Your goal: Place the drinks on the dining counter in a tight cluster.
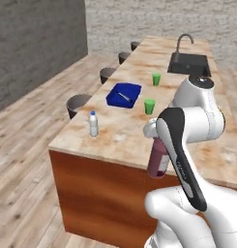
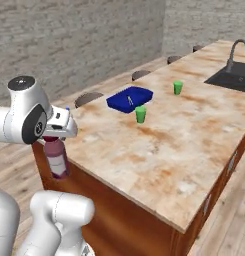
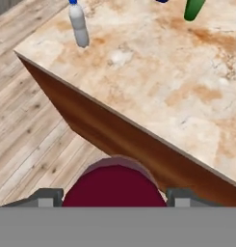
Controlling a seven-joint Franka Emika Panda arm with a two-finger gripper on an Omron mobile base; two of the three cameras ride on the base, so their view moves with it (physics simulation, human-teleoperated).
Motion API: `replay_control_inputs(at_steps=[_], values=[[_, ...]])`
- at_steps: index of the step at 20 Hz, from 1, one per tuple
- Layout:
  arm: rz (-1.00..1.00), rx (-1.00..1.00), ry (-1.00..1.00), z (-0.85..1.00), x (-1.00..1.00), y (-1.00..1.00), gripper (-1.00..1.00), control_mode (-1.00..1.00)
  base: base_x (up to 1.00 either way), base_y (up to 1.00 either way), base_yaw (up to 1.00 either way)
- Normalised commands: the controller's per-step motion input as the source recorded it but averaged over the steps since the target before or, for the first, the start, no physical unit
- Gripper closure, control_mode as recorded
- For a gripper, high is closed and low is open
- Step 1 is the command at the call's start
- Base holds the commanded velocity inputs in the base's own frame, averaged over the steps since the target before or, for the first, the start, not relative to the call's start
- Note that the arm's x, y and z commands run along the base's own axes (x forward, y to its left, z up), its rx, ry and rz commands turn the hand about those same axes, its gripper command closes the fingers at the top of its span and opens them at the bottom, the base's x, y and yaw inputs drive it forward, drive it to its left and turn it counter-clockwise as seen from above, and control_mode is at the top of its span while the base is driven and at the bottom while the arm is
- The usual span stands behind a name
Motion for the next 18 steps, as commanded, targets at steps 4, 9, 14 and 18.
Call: replay_control_inputs(at_steps=[4, 9, 14, 18], values=[[0.00, 0.00, 0.00, 0.00, 0.00, 0.00, 1.00, 1.00, 0.36, 0.08, -0.48], [0.00, 0.00, 0.00, 0.00, 0.00, 0.00, 1.00, 1.00, 0.29, 0.50, -0.33], [0.00, 0.00, 0.00, 0.00, 0.00, 0.00, 1.00, 1.00, 0.10, 0.65, -0.35], [0.00, 0.00, 0.00, 0.00, 0.00, 0.00, 1.00, 1.00, 0.31, 0.58, -0.38]])
